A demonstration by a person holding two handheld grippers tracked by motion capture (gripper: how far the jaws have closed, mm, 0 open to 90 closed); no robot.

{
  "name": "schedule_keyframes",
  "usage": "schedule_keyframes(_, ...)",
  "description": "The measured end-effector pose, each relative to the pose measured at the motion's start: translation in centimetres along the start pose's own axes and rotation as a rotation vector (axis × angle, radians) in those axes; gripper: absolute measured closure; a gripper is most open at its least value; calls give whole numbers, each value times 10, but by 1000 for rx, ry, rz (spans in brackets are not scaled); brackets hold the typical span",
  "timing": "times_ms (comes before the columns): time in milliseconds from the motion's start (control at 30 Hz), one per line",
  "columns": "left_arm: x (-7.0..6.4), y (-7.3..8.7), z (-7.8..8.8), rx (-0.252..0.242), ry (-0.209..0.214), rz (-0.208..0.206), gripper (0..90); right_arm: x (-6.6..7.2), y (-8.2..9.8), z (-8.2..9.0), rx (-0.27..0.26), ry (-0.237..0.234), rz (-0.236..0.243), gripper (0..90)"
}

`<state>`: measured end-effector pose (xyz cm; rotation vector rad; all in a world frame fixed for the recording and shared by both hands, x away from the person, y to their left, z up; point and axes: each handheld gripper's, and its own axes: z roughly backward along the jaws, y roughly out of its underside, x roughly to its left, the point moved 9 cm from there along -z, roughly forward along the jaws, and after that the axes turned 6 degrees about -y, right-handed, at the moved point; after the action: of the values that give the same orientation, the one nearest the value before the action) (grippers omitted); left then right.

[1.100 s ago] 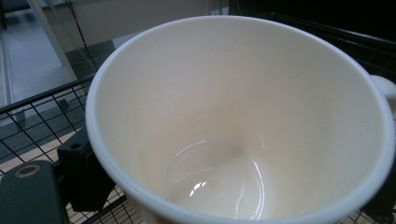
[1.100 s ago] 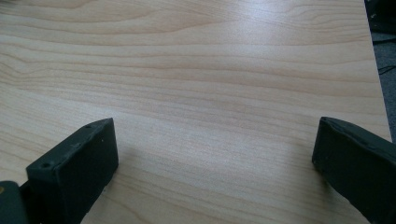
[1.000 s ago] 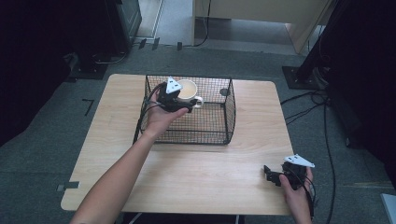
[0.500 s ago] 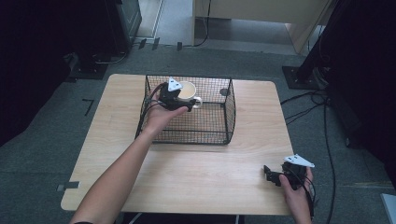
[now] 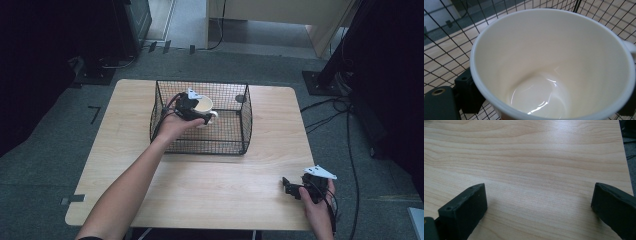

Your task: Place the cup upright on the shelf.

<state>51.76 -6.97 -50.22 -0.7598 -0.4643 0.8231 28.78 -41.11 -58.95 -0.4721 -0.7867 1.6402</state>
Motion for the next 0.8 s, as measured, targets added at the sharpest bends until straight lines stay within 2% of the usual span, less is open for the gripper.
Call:
schedule_keyframes(167, 3, 8, -6, 60, -22, -1, 89, 0, 0, 0, 0, 0, 0, 2)
schedule_keyframes(300, 3, 14, -9, 90, -28, -37, 89, 0, 0, 0, 0, 0, 0, 2)
schedule_keyframes(500, 0, 18, -11, 120, -10, -45, 88, 0, 0, 0, 0, 0, 0, 2)
schedule_keyframes(700, 1, 20, -11, 141, -1, -25, 88, 0, 0, 0, 0, 0, 0, 2)
schedule_keyframes(767, 3, 21, -11, 151, -31, -4, 87, 0, 0, 0, 0, 1, -1, 2)
schedule_keyframes(800, 4, 23, -11, 176, -42, -3, 86, 0, 0, 0, 1, 1, 0, 2)
